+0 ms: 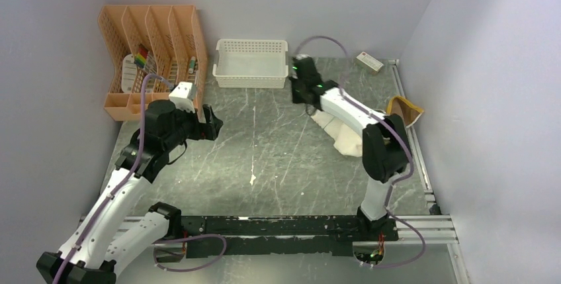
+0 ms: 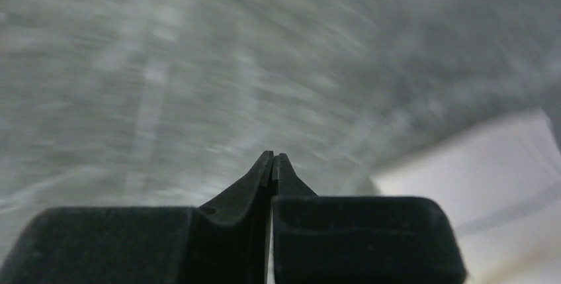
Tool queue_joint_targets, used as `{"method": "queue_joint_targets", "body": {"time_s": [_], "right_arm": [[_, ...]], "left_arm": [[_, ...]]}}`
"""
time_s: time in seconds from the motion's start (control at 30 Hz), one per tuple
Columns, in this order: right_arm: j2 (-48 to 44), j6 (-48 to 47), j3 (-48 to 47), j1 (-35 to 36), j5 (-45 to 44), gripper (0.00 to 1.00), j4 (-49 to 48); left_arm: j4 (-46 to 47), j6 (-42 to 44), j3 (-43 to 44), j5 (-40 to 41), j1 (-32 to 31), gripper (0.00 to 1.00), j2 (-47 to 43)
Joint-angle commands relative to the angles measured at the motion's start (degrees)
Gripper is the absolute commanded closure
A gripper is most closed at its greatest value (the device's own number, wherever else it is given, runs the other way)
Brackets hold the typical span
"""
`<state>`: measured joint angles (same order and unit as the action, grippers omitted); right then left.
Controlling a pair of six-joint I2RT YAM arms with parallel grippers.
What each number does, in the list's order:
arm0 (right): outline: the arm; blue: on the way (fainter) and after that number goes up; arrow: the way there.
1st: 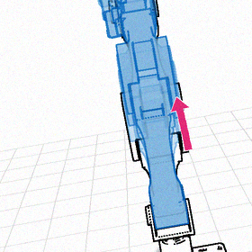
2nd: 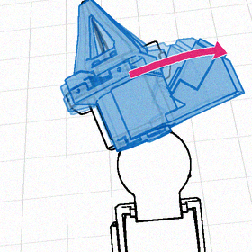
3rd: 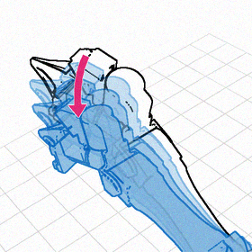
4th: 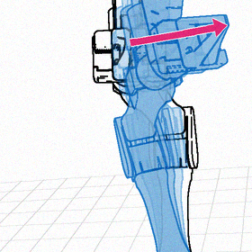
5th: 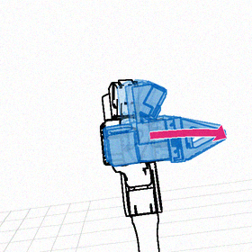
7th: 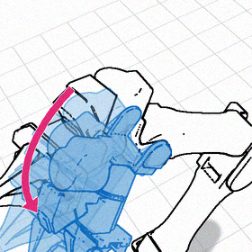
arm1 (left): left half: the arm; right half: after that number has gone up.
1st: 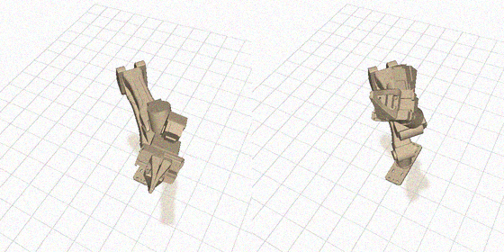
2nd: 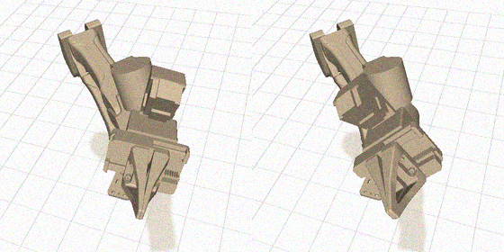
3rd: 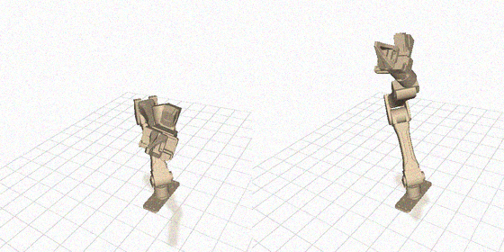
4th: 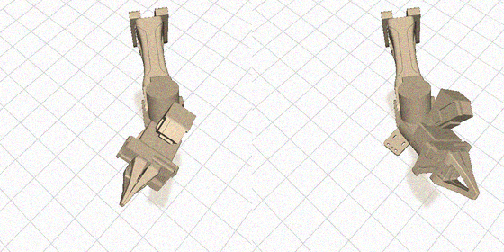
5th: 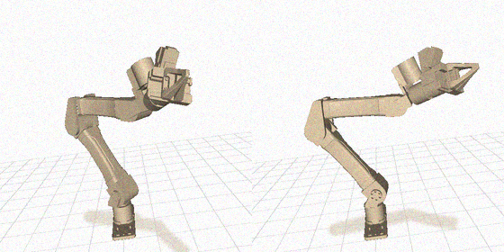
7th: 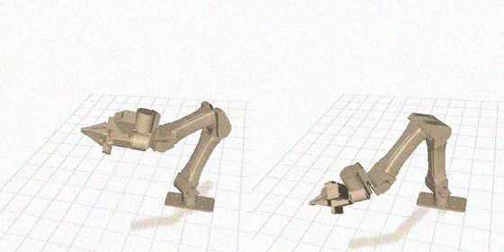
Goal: Roll the towels
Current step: Flatten out the towel at the center of the board.
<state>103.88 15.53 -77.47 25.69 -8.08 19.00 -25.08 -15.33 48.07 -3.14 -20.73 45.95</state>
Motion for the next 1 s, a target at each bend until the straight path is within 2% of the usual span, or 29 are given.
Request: {"method": "queue_joint_targets", "body": {"time_s": [0.0,0.07,0.1,0.13,0.17,0.23,0.33,0.4,0.53,0.77,0.97], "right_arm": [[2.8,-0.6,-16.0,9.2,-3.0,1.00,5.3],[1.8,0.6,-17.0,8.7,-3.1,1.00,5.7],[0.2,1.5,-15.3,7.3,-3.8,0.87,5.5],[-1.8,2.1,-11.9,5.7,-4.6,0.64,4.8],[-3.9,2.7,-8.2,3.4,-5.8,0.48,4.7],[-8.2,3.9,-1.4,-1.3,-11.0,0.32,6.4],[-15.9,5.0,7.8,-6.6,-19.0,0.21,8.6],[-20.1,4.9,12.1,-10.7,-17.3,0.20,7.6],[-19.1,4.9,15.0,-13.5,-18.7,0.21,7.7],[-9.4,4.5,14.9,-13.6,-19.4,0.26,4.9],[-4.1,3.7,13.9,-13.6,-20.3,0.34,3.4]], "left_arm": [[-2.1,-3.8,4.0,5.2,1.1,0.01,1.5],[-3.0,-4.3,5.6,5.2,1.3,0.01,1.8],[-3.4,-4.3,6.3,5.2,1.3,0.01,1.7],[-3.9,-4.3,6.9,5.2,1.3,0.01,1.6],[-4.4,-4.3,7.3,5.2,1.3,0.01,1.5],[-4.6,-4.3,7.2,4.7,1.4,0.01,0.9],[-3.7,-6.8,5.5,2.9,1.4,0.01,1.4],[-3.1,-7.0,4.5,1.6,1.4,0.01,2.5],[-1.3,-8.2,2.7,-0.4,1.3,0.01,4.3],[-3.2,-8.0,2.4,0.5,1.3,0.01,3.1],[-5.6,-7.1,1.5,2.5,1.3,0.01,0.0]]}}
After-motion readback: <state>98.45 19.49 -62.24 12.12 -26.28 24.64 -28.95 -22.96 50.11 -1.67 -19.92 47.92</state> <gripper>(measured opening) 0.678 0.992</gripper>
